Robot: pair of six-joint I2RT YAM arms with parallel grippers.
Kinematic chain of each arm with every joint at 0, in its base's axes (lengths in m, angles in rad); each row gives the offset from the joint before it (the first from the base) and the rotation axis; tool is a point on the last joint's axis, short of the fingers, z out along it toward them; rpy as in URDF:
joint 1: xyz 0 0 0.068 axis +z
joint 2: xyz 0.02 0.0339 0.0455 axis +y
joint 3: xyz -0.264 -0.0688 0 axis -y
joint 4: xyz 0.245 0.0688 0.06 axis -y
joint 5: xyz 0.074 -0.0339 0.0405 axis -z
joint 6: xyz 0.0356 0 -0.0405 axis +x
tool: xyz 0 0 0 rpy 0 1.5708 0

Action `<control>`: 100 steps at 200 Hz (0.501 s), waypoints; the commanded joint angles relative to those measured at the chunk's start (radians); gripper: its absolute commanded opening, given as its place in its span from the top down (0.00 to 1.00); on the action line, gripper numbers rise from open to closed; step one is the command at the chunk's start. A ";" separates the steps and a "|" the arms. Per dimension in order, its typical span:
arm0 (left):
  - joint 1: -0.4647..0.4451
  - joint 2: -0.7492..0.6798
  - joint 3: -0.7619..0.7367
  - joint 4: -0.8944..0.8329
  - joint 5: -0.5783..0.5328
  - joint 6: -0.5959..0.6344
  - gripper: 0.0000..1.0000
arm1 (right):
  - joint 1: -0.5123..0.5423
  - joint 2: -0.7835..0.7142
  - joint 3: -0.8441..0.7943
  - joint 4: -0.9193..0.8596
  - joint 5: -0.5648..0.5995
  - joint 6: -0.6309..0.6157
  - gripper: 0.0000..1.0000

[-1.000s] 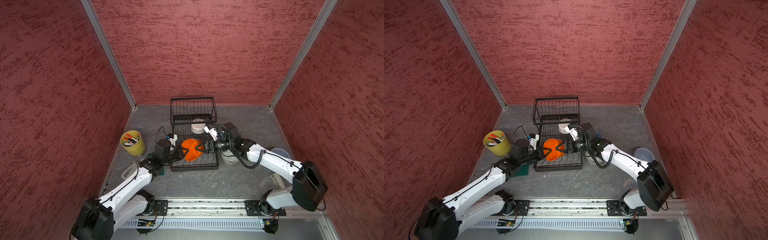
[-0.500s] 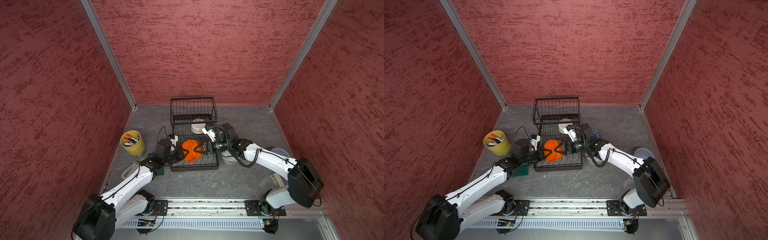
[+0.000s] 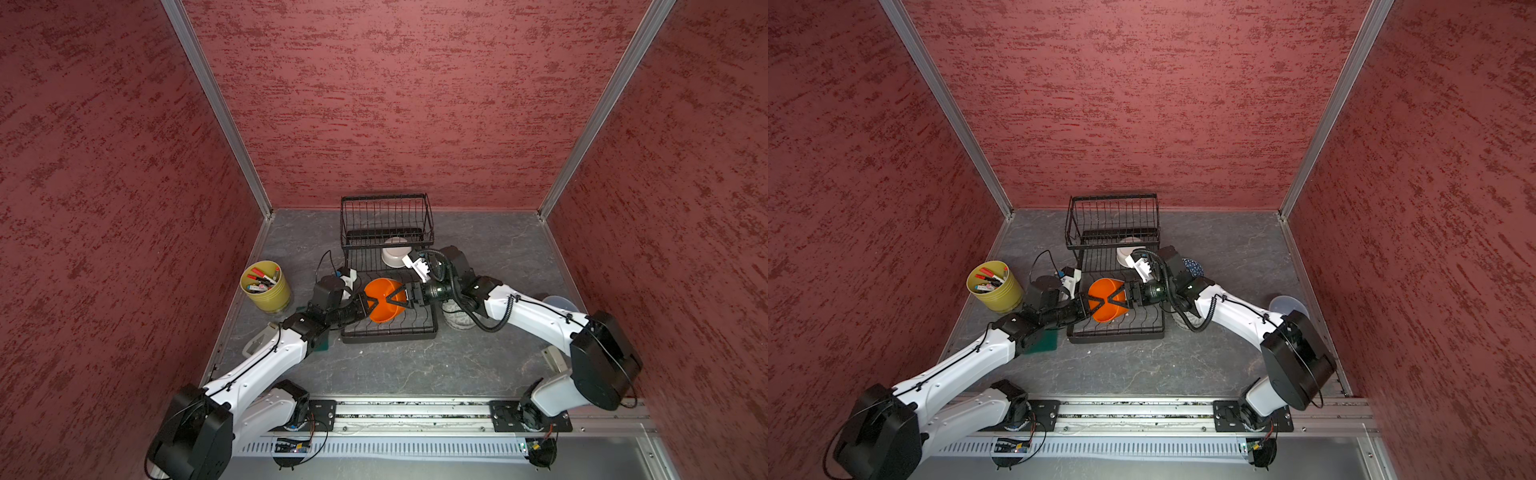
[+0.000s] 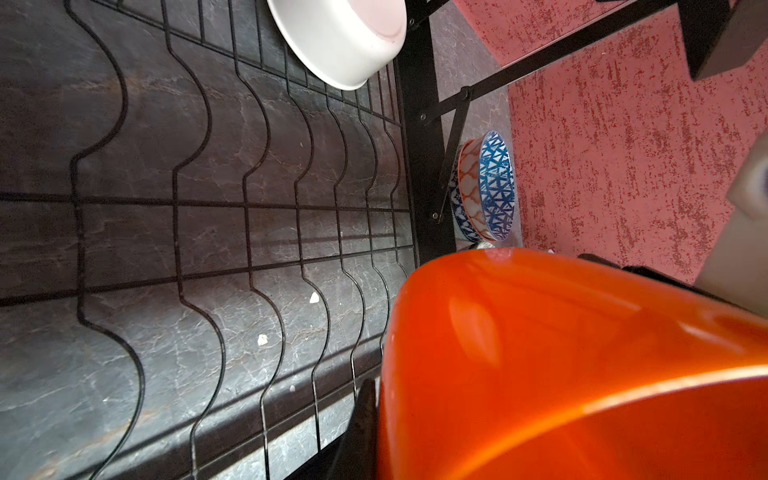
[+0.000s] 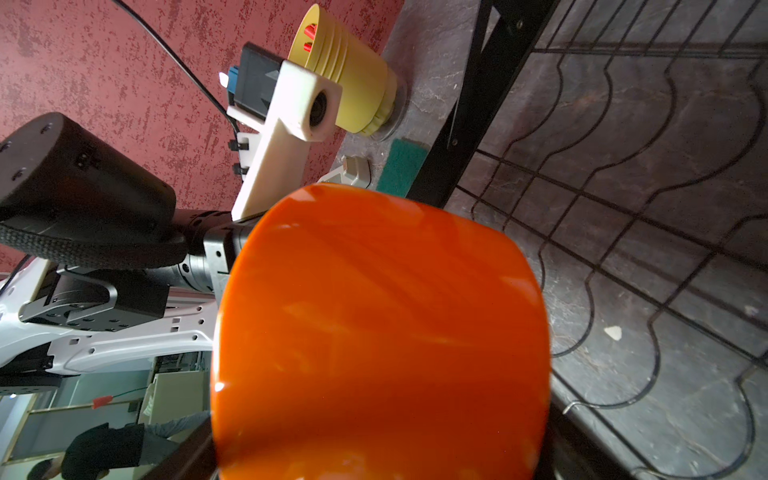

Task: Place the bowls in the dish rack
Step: 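Hold the orange bowl with both grippers above the rack slots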

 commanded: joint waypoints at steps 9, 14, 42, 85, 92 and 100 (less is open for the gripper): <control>-0.003 -0.012 0.050 0.050 0.037 0.013 0.81 | 0.004 0.010 0.012 0.054 -0.016 -0.005 0.23; -0.003 -0.013 0.050 0.048 0.035 0.013 0.79 | 0.005 0.011 0.012 0.055 -0.014 -0.005 0.24; -0.003 -0.017 0.046 0.039 0.031 0.015 0.72 | 0.005 0.011 0.012 0.056 0.000 -0.001 0.25; -0.003 -0.020 0.043 0.039 0.028 0.013 0.60 | 0.004 0.010 0.013 0.046 0.031 -0.006 0.25; -0.003 -0.020 0.041 0.039 0.028 0.013 0.58 | 0.005 0.010 0.013 0.042 0.040 -0.008 0.26; -0.003 -0.020 0.041 0.039 0.028 0.013 0.56 | 0.004 0.008 0.012 0.039 0.049 -0.010 0.26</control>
